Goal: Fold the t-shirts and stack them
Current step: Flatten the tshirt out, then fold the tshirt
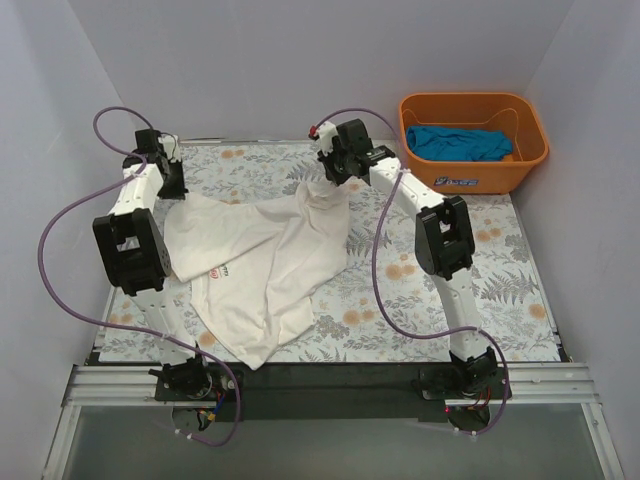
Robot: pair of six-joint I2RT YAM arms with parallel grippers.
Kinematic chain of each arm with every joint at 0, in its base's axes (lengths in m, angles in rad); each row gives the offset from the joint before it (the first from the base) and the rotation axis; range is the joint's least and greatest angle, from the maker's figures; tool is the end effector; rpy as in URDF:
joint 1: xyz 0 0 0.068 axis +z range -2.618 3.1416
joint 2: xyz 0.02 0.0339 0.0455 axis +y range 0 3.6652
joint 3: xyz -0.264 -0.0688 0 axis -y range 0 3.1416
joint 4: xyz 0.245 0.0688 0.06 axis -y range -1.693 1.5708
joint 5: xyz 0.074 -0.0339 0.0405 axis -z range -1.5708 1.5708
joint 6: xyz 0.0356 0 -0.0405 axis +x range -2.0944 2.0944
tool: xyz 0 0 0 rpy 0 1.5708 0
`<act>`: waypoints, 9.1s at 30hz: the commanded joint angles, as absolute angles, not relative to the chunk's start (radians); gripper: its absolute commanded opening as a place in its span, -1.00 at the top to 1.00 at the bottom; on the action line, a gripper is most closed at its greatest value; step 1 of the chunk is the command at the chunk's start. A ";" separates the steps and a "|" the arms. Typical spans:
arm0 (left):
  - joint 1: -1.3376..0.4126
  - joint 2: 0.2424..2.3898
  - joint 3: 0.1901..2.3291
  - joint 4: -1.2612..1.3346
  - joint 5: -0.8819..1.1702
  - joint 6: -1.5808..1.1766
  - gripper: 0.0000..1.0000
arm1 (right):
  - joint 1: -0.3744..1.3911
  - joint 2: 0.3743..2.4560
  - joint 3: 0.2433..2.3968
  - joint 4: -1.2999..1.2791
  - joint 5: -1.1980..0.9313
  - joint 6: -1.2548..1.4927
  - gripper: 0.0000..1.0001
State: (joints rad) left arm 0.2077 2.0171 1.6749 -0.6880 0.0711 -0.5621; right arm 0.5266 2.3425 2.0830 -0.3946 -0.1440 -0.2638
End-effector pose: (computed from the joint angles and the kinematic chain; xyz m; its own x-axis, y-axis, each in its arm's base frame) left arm 0.4323 0.0885 0.2321 -0.6193 -0.6738 -0.4030 -0.5909 0.7380 -0.3258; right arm 0.4669 0.2773 0.2314 -0.3525 -0.5034 -0.7889 -0.7124 0.6910 -0.1226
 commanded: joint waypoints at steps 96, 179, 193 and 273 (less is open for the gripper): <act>0.173 1.710 1.253 0.038 0.295 -0.340 1.00 | 0.282 1.696 1.155 0.316 -0.315 -0.687 0.97; 0.189 1.972 1.816 -0.960 0.449 -0.299 0.28 | 0.239 1.957 1.886 -1.076 -0.506 -0.766 -0.57; 0.183 2.060 1.954 -0.940 0.459 -0.413 0.27 | 0.242 2.169 1.970 -0.747 -0.239 -0.669 0.14; 0.152 2.227 2.134 -0.914 0.410 -0.500 0.24 | 0.227 2.103 1.427 -0.179 -0.064 -0.213 0.93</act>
State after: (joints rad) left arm 0.1581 2.1986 2.0644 -0.9279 0.4076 -0.4801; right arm 0.2356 2.0975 1.4269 -0.0914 -0.0242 -0.2131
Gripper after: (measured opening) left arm 0.374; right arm 0.061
